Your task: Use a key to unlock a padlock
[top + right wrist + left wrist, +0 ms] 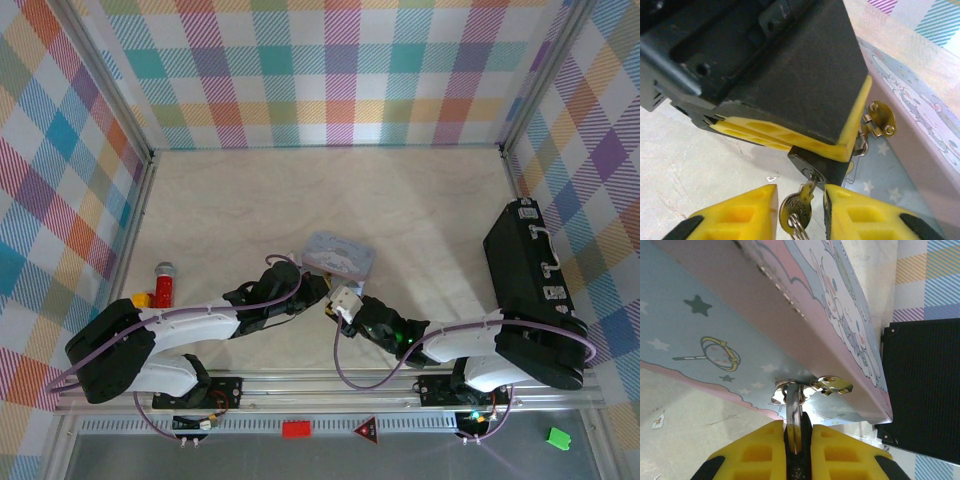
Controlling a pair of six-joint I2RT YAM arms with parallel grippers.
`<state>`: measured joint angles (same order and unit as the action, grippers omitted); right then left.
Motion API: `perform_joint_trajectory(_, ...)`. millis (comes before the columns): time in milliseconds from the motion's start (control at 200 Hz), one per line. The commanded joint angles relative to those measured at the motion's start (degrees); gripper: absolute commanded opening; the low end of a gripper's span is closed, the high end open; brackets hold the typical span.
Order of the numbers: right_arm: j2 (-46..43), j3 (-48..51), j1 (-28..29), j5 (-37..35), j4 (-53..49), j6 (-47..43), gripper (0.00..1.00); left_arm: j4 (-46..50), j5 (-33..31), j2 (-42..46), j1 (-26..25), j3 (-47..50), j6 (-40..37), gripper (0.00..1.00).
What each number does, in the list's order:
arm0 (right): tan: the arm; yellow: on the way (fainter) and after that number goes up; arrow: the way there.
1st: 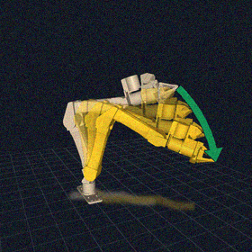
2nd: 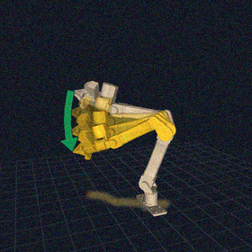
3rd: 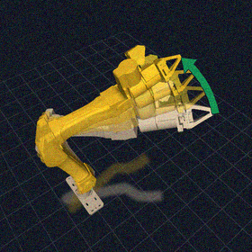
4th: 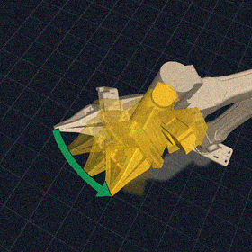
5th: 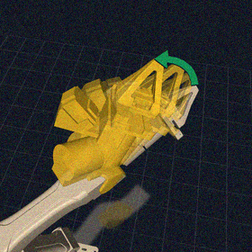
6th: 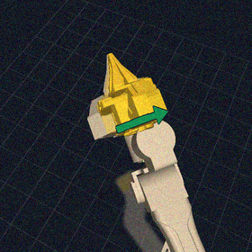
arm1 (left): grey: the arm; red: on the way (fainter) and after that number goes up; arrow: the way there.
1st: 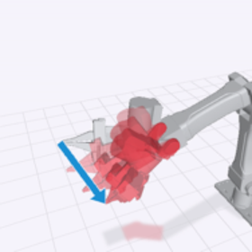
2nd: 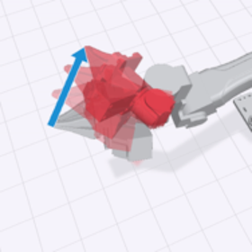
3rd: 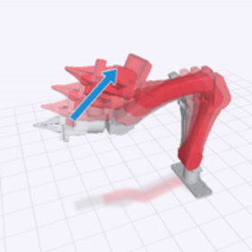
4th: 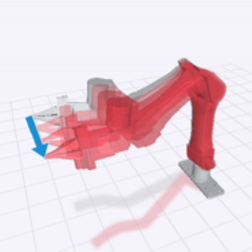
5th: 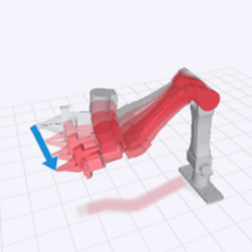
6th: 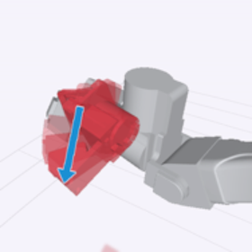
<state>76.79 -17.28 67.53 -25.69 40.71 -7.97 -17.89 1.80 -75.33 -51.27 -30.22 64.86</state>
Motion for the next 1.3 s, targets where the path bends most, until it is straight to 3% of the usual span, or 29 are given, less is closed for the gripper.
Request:
perform_joint_trajectory(0, -0.12, -1.1, 0.33, -2.18, 1.92, 4.09, 0.25, 0.93, -2.07, 2.36, -0.37, -0.21, 0.45, 0.0)
perform_joint_trajectory(365, -0.61, -1.89, -1.04, -1.73, -0.11, 20.07, 0.08, -0.61, -2.24, 2.01, -0.59, 0.2, 0.53, 0.0)
perform_joint_trajectory(490, -1.97, -1.41, -4.17, 3.01, -1.27, 35.03, 0.03, -0.28, -2.33, 1.94, -0.59, 0.09, 0.01, 0.0)
perform_joint_trajectory(635, -0.45, 0.42, -6.27, 9.48, 4.06, 51.93, 0.0, 2.55, -2.92, 1.44, -0.59, -0.93, -1.7, 0.0)
perform_joint_trajectory(880, 4.58, 3.91, -6.68, 9.71, 11.65, 70.18, 0.0, 5.5, -3.36, -0.46, -1.14, -2.01, -2.98, 0.0)
perform_joint_trajectory(1045, 9.51, 5.32, -8.11, 10.66, 18.47, 74.91, 0.0, 6.97, -3.47, -2.08, -2.03, -3.51, -3.61, 0.0)
perform_joint_trajectory(1240, 10.86, 4.86, -8.86, 11.1, 17.97, 74.11, 0.0, 7.87, -3.3, -3.25, -2.61, -4.15, -4.04, 0.0)
perform_joint_trajectory(1295, 9.88, 4.44, -9.0, 10.86, 14.73, 73.47, 0.0, 8.02, -3.43, -3.35, -2.7, -4.15, -4.12, 0.04)
